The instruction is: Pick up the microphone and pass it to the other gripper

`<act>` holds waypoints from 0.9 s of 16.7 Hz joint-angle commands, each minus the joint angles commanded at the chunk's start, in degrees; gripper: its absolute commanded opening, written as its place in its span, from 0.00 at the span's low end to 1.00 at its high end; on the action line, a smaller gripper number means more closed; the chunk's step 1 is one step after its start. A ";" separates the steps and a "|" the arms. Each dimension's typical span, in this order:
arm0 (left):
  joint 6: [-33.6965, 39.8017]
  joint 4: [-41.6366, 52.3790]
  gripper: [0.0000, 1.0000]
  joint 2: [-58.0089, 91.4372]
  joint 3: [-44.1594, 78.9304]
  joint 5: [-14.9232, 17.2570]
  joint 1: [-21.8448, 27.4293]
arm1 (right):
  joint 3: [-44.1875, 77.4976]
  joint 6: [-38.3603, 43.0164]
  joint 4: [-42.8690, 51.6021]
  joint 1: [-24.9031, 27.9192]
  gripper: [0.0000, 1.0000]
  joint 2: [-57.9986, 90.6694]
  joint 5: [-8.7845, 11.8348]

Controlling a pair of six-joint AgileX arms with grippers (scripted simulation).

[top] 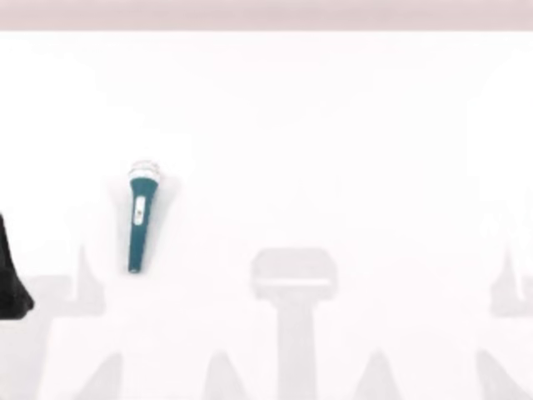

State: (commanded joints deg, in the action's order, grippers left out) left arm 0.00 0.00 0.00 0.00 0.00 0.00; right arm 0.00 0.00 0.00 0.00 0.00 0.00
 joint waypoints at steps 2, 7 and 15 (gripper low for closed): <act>0.00 0.00 1.00 0.00 0.00 0.00 0.00 | 0.00 0.00 0.00 0.00 1.00 0.00 0.00; 1.87 5.54 1.00 8.93 7.98 -0.04 2.11 | 0.00 0.00 0.00 0.00 1.00 0.00 0.00; 8.50 26.82 1.00 50.61 36.10 -0.83 9.24 | 0.00 0.00 0.00 0.00 1.00 0.00 0.00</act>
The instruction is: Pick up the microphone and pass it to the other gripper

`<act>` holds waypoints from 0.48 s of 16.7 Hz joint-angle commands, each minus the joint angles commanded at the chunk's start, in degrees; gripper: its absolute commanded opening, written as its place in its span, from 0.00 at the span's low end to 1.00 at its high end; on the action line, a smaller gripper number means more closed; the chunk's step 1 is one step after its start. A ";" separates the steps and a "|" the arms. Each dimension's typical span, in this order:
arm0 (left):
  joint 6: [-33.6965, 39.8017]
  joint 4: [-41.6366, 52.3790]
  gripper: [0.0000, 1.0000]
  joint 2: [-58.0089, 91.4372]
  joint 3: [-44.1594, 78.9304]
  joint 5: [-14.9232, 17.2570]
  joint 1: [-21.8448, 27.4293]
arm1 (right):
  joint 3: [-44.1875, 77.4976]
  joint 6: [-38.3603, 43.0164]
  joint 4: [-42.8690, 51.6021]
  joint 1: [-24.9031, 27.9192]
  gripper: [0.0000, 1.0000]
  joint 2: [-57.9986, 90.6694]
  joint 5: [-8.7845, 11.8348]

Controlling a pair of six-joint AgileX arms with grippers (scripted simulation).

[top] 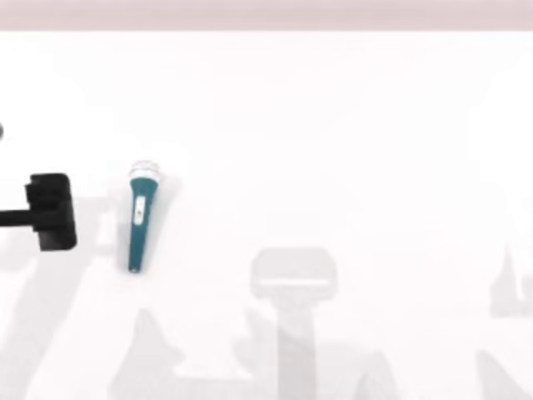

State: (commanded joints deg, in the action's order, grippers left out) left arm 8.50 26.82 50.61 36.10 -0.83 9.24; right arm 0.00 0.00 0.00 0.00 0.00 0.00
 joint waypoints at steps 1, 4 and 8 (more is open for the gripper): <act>0.90 3.02 1.00 6.03 3.78 -0.09 1.01 | 0.00 0.00 0.00 0.00 1.00 0.00 0.00; 3.47 11.64 1.00 22.86 14.66 -0.33 3.90 | 0.00 0.00 0.00 0.00 1.00 0.00 0.00; 6.41 20.91 1.00 40.09 27.29 -0.54 7.18 | 0.00 0.00 0.00 0.00 1.00 0.00 0.00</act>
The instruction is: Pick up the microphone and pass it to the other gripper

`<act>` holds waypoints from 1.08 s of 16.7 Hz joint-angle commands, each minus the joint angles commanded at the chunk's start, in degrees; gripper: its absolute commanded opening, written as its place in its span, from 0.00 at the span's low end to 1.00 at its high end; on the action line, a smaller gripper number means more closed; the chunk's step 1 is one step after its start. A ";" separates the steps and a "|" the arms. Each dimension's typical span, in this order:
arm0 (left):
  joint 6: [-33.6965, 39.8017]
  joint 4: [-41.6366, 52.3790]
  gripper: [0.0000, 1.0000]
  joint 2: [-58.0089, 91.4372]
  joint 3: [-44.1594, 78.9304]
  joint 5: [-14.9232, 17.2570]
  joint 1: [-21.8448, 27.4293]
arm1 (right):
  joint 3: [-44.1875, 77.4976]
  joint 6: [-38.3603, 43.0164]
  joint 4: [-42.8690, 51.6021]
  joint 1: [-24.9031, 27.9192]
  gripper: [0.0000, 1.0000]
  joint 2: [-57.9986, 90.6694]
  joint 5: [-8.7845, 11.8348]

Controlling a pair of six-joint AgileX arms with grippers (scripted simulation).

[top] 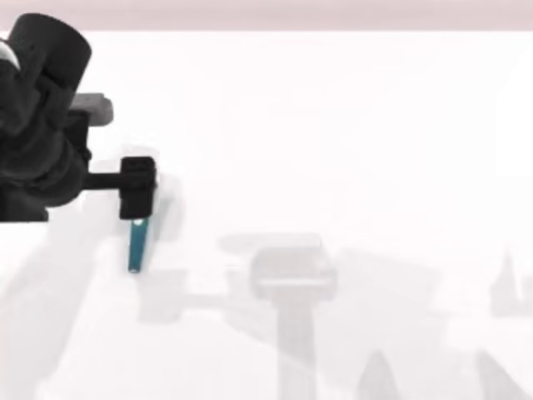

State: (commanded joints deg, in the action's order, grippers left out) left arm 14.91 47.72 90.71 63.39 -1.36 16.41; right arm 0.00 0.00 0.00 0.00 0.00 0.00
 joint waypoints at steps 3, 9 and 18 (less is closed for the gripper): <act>1.58 4.55 1.00 9.05 7.03 -0.12 1.73 | 0.00 0.00 0.00 0.00 1.00 0.00 0.00; 2.45 6.89 1.00 13.87 11.09 -0.19 2.67 | 0.00 0.00 0.00 0.00 1.00 0.00 0.00; 1.97 -5.05 1.00 20.31 5.88 -0.11 2.28 | 0.00 0.00 0.00 0.00 1.00 0.00 0.00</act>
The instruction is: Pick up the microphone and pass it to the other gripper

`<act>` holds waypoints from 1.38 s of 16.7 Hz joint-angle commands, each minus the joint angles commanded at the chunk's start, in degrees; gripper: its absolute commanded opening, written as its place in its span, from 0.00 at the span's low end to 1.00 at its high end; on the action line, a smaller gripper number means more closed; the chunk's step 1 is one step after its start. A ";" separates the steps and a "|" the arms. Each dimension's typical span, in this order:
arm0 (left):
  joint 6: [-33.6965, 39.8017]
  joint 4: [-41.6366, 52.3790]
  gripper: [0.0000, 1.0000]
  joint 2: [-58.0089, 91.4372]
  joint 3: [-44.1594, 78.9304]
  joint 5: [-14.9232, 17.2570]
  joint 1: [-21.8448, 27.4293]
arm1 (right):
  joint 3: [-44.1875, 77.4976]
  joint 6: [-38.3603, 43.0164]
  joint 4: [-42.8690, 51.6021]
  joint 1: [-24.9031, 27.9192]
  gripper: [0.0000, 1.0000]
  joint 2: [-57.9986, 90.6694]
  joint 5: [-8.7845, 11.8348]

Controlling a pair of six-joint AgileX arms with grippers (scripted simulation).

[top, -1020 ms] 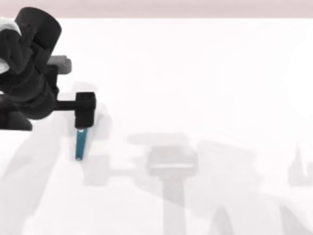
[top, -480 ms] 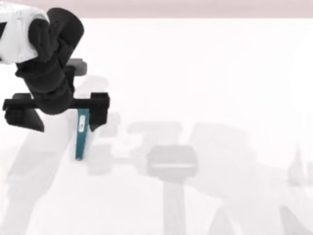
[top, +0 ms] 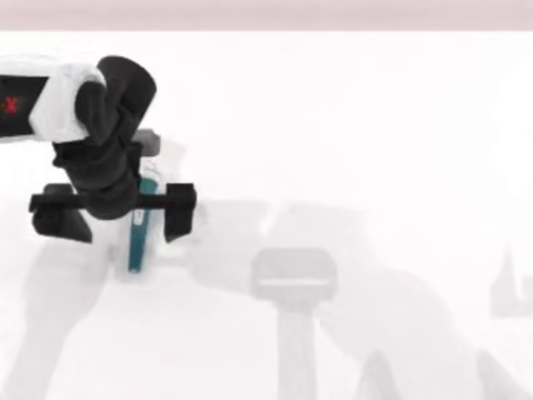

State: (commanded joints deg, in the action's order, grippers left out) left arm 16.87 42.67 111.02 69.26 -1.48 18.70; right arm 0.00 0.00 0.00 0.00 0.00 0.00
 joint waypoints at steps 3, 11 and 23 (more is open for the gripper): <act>-0.18 -6.84 1.00 3.86 -2.94 0.04 -0.12 | 0.00 0.00 0.00 0.00 1.00 0.00 0.00; -0.23 -8.71 0.85 5.14 -3.83 0.05 -0.16 | 0.00 0.00 0.00 0.00 1.00 0.00 0.00; -0.23 -8.71 0.00 5.14 -3.83 0.05 -0.16 | 0.00 0.00 0.00 0.00 1.00 0.00 0.00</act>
State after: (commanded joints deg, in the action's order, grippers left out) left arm 16.65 33.97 116.16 65.44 -1.42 18.54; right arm 0.00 0.00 0.00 0.00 0.00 0.00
